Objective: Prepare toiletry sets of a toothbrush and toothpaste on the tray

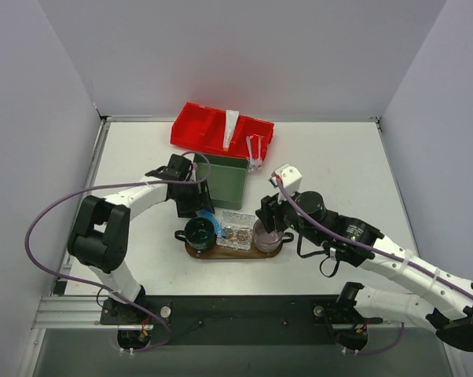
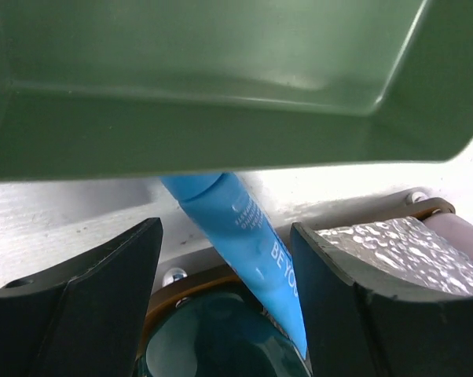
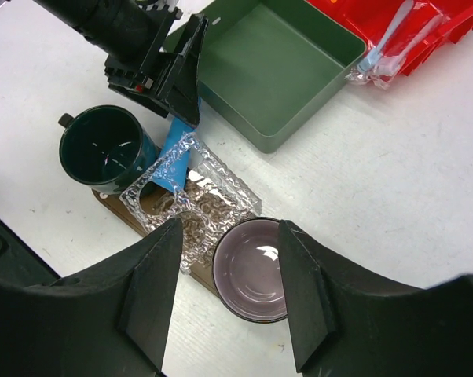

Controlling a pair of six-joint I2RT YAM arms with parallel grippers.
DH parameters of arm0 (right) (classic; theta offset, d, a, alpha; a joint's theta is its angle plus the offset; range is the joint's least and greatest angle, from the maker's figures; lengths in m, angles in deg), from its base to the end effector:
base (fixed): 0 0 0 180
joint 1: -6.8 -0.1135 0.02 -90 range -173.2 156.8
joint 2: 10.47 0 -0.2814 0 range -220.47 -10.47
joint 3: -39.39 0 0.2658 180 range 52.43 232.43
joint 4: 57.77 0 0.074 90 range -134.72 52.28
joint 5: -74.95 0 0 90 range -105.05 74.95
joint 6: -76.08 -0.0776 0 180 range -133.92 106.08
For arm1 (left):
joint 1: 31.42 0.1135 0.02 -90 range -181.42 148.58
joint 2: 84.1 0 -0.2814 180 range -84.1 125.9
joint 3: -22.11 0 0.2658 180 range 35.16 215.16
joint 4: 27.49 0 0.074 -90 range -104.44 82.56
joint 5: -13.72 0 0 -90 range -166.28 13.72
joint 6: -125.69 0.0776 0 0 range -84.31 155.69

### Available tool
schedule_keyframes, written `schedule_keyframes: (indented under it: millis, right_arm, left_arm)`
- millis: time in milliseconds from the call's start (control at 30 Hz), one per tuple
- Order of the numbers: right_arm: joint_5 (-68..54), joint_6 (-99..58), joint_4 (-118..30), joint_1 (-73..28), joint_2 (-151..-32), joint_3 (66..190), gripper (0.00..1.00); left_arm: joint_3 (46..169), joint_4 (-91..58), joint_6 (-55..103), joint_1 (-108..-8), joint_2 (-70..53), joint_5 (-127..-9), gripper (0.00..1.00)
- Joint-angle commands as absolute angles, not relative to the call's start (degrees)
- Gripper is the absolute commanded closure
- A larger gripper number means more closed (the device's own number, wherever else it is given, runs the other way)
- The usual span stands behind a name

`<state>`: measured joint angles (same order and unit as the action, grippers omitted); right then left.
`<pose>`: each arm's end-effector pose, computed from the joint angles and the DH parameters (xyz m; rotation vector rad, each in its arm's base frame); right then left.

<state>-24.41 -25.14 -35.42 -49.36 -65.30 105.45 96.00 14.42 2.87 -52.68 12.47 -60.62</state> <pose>0.1588 0.2142 0.3663 -0.5801 1.7220 0.7037 0.3291 -0.1505 0.1562 -0.1958 2.7966 -0.6304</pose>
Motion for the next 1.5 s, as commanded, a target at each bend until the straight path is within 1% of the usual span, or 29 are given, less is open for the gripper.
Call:
schedule_keyframes:
  millis: [0,167,367,500,567,633,733,833,867,933,1000,1067,1100,1200,1333,1467]
  right_arm:
    - [-24.45,-26.22,-35.94,-48.40,-63.12,104.03,0.53]
    - [-24.37,-26.48,-35.94,-47.78,-62.68,103.15,0.53]
    - [-24.45,-26.49,-35.94,-47.34,-62.59,102.62,0.53]
    - [-24.63,-26.66,-35.94,-47.34,-62.33,102.35,0.53]
    - [-24.80,-26.66,-35.93,-47.34,-62.06,102.09,0.53]
    - [-24.89,-26.84,-35.85,-47.17,-62.15,102.00,0.53]
    - [-24.89,-27.10,-35.85,-47.17,-62.41,102.00,0.53]
    - [-24.80,-27.45,-35.76,-47.17,-62.59,102.09,0.53]
    - [-24.72,-27.71,-35.67,-47.17,-62.68,102.09,0.53]
    - [-24.63,-28.07,-35.59,-47.08,-62.77,102.09,0.53]
    - [-24.63,-28.15,-35.32,-47.08,-62.77,102.26,0.54]
    - [-24.72,-28.24,-35.06,-47.17,-62.59,102.35,0.54]
    - [-24.72,-28.50,-34.62,-47.08,-62.68,102.44,0.54]
    - [-24.98,-29.82,-34.09,-47.25,-63.03,102.71,0.55]
    - [-24.80,-32.63,-33.91,-48.13,-65.48,103.84,0.57]
    - [-27.52,-34.39,-33.91,-51.82,-70.31,106.38,0.59]
  left_arm:
    - [97.64,10.79,1.32,-53.22,14.77,-58.79,0.23]
    - [99.14,11.05,1.50,-53.83,17.41,-58.44,0.25]
    - [99.05,10.43,-0.08,-53.57,18.73,-57.29,0.45]
    - [98.62,9.56,-1.58,-52.96,17.59,-57.12,0.55]
    - [98.18,9.20,-2.46,-52.69,16.36,-56.51,0.62]
    - [97.91,8.68,-3.33,-52.52,15.22,-55.80,0.66]
    - [97.56,8.06,-4.30,-52.34,13.82,-54.13,0.69]
    - [97.38,7.10,-5.36,-52.17,12.23,-52.11,0.77]
    - [97.38,6.83,-5.62,-52.08,11.88,-51.76,0.81]
    - [98.26,6.65,-6.06,-51.99,10.48,-51.41,0.83]
    - [99.05,7.35,-5.89,-51.82,8.99,-52.10,0.90]
    - [100.72,8.66,-5.45,-51.73,7.93,-53.33,0.92]
    - [101.42,9.46,-4.49,-51.73,6.96,-54.82,0.95]
    - [104.32,13.32,-1.51,-51.64,5.29,-57.37,1.00]
    - [107.05,17.37,2.54,-51.64,2.48,-63.95,1.00]
    - [107.67,18.08,5.54,-51.64,-1.65,-67.92,1.00]
